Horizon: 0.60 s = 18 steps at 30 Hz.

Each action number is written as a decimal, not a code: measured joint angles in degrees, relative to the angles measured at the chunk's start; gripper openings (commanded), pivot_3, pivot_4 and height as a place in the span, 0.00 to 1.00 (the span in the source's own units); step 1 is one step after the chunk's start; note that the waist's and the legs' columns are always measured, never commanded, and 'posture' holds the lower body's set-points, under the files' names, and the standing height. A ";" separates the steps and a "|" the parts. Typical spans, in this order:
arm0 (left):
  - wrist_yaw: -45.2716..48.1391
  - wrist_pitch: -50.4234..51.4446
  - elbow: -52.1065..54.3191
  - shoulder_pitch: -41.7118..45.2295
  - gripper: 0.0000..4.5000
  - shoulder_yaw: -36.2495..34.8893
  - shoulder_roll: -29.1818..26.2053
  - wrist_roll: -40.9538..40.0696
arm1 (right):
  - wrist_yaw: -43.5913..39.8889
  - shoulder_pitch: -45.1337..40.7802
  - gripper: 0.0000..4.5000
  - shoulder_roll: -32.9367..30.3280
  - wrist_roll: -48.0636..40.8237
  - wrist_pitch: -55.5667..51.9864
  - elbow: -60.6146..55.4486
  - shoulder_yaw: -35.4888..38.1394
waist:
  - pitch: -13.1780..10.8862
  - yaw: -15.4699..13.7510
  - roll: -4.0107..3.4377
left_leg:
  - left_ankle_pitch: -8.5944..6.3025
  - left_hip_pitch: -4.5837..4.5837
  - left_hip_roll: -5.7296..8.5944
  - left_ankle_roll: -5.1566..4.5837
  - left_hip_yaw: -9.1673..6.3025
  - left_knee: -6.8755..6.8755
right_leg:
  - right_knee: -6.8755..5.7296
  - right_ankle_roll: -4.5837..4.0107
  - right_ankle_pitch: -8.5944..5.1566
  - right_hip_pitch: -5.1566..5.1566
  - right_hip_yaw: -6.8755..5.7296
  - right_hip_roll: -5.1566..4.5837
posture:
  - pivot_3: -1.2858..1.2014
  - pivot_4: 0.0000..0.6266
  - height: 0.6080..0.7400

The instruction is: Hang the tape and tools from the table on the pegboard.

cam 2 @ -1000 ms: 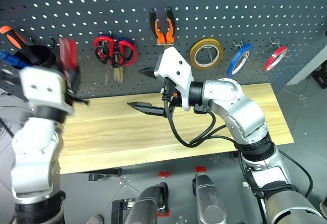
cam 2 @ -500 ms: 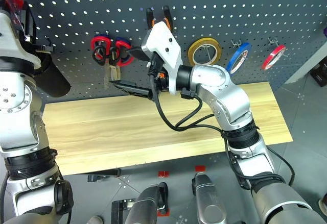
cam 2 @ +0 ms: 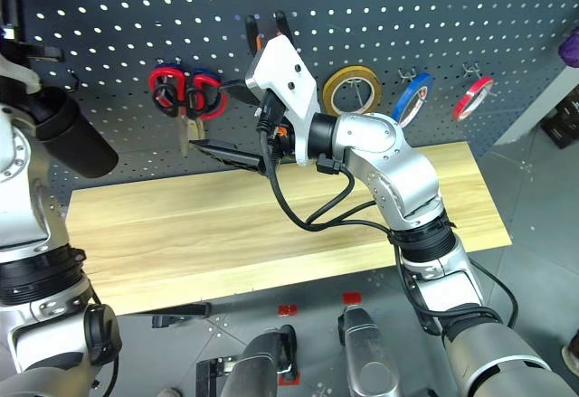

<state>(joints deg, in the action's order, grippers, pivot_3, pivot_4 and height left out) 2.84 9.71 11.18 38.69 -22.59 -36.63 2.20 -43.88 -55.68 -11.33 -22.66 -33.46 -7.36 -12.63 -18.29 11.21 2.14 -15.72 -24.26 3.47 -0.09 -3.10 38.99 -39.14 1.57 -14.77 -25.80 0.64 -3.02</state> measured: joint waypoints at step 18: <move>-8.93 -7.71 -11.36 -4.97 0.21 -2.31 2.13 3.80 | 0.03 -0.04 1.00 2.25 -1.81 -0.96 -0.44 0.32 | 0.99 0.64 0.32 | 0.00 0.00 0.03 0.00 0.07 0.04 | -0.42 -0.03 0.02 -0.21 0.01 -0.05 | 0.41 0.36 1.00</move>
<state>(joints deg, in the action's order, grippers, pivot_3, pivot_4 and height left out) -6.09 2.00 -0.19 33.71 -24.90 -34.50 5.99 -43.85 -55.72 -9.08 -24.48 -34.42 -7.80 -12.31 -17.30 11.85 2.46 -15.72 -24.26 3.50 -0.09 -3.03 39.03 -39.56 1.54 -14.75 -26.01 0.65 -3.07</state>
